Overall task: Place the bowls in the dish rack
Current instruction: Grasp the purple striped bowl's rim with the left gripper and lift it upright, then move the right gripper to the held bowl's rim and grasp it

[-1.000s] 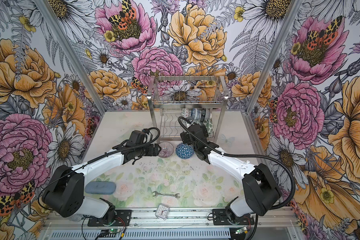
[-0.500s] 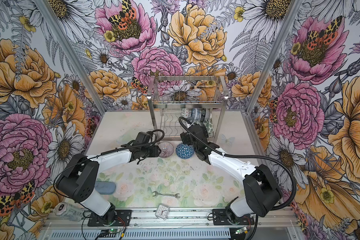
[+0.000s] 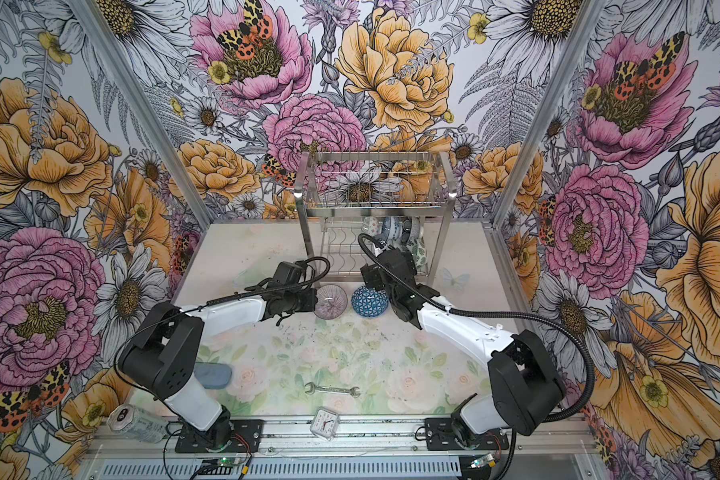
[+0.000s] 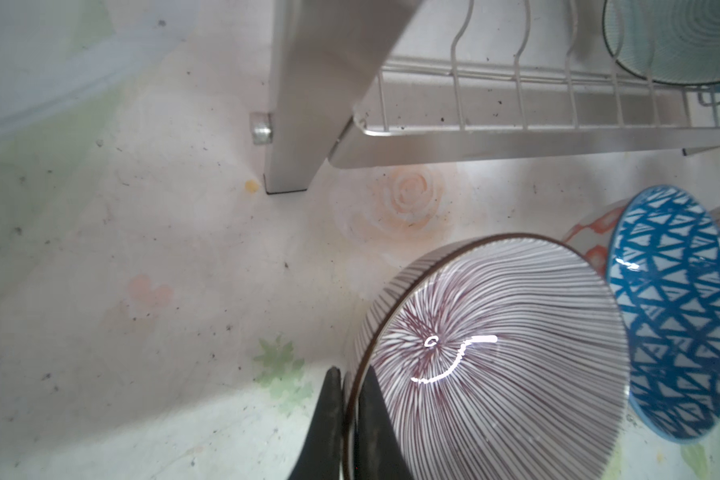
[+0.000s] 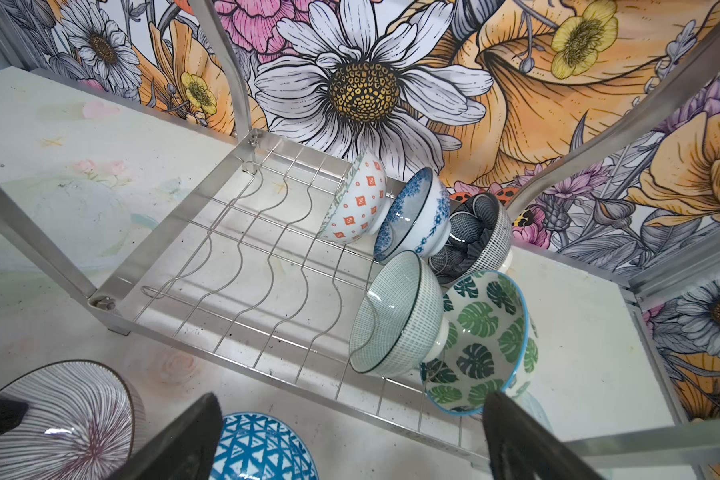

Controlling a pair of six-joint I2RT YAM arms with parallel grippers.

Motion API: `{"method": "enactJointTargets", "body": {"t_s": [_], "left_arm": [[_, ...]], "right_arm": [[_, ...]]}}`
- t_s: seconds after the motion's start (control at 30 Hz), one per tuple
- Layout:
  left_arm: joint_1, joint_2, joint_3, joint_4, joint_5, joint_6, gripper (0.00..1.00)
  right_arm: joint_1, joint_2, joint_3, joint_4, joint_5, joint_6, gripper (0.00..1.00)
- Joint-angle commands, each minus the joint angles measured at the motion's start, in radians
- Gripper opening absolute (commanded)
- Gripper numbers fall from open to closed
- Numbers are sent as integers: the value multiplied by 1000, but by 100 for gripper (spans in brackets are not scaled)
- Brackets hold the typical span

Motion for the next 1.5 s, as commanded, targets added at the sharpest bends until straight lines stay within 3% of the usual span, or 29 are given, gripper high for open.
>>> {"method": "enactJointTargets", "body": {"t_s": [0.0,0.33,0.63,0.83,1.0,1.13,1.2,1.33,1.47], "left_arm": [[29,-72,14,-42,-26,18,0],[-14,-327,59,-85,-68,88,0],[-80,-320,181,-77,-97,105,0],[-114,-317,196,-49,-100,110,0],[-133,-339,197,-39,-110,116,0],[-143,-361,190,-34,-125,121,0],[-145,-371,186,-29,-127,123,0],[-144,-387,173,-21,-135,125,0],[-143,-393,163,-19,-139,128,0]], "right_arm": [[-5,-34,13,-24,-34,6,100],[55,-119,49,-52,-205,44,100],[155,-97,88,-23,-263,64,100],[160,-19,106,-24,-194,130,93],[158,42,136,-30,-173,185,79],[157,68,155,-29,-193,204,60],[158,73,157,-29,-199,205,45],[158,68,158,-32,-192,204,2],[156,63,157,-43,-163,181,0]]}}
